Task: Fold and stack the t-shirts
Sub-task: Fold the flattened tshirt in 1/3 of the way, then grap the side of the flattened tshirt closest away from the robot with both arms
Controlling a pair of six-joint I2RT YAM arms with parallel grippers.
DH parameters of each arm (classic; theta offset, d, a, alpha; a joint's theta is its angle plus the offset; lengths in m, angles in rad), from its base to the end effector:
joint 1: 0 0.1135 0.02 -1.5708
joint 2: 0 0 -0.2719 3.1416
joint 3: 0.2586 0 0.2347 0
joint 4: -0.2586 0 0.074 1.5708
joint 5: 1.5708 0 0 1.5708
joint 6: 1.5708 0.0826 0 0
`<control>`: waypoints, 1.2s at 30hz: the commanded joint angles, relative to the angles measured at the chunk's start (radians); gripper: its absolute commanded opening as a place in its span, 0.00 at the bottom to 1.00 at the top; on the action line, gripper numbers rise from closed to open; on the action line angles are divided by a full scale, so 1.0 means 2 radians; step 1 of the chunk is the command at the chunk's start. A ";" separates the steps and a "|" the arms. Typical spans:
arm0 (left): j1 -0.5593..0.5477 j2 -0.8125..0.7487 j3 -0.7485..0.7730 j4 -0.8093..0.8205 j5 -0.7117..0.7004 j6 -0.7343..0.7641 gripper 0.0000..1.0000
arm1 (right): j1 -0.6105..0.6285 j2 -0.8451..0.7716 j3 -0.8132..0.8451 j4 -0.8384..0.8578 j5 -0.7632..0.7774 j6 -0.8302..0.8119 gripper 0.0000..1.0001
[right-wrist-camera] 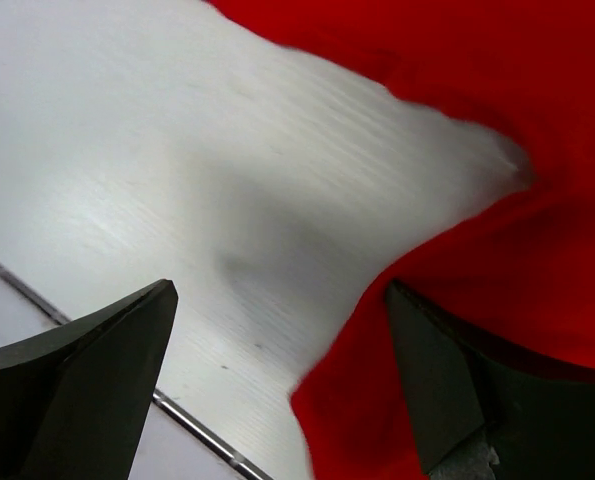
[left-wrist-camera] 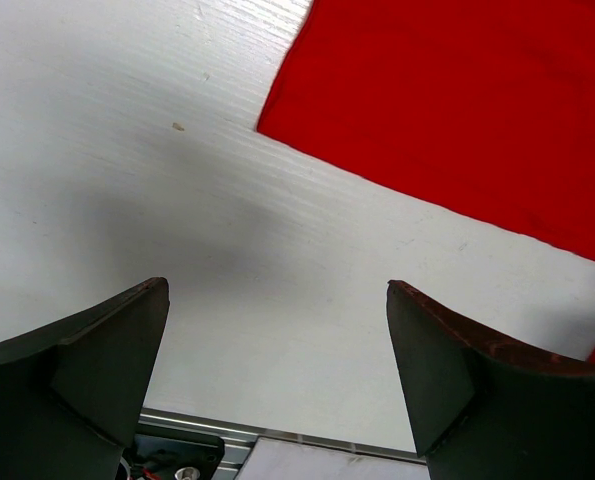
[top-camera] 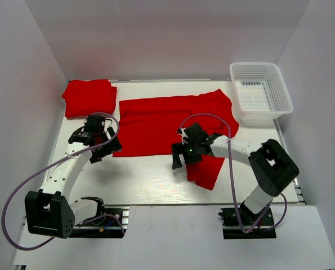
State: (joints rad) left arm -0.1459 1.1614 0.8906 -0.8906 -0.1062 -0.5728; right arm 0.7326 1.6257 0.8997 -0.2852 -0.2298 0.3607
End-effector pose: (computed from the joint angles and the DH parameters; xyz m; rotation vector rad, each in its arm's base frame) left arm 0.2077 -0.0217 0.2168 -0.6057 2.6529 -0.0633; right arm 0.2301 0.2323 0.1484 -0.5876 2.6391 0.6700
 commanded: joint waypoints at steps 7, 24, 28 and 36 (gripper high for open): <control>-0.001 -0.019 0.018 -0.004 -0.009 0.007 1.00 | 0.026 0.052 0.045 0.018 -0.059 0.017 0.91; 0.004 0.045 0.018 0.043 0.027 -0.010 1.00 | 0.033 -0.226 -0.036 -0.208 0.238 0.100 0.91; 0.004 0.071 0.000 0.076 0.022 -0.028 1.00 | 0.034 -0.273 -0.072 -0.260 0.257 0.185 0.91; 0.009 0.120 -0.030 0.117 -0.048 -0.050 1.00 | 0.033 -0.305 -0.128 -0.229 0.258 0.254 0.91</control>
State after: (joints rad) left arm -0.1390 1.3811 0.8398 -0.7212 -0.1280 -0.6483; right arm 0.7990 1.0199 0.6449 -0.7547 0.2489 0.7841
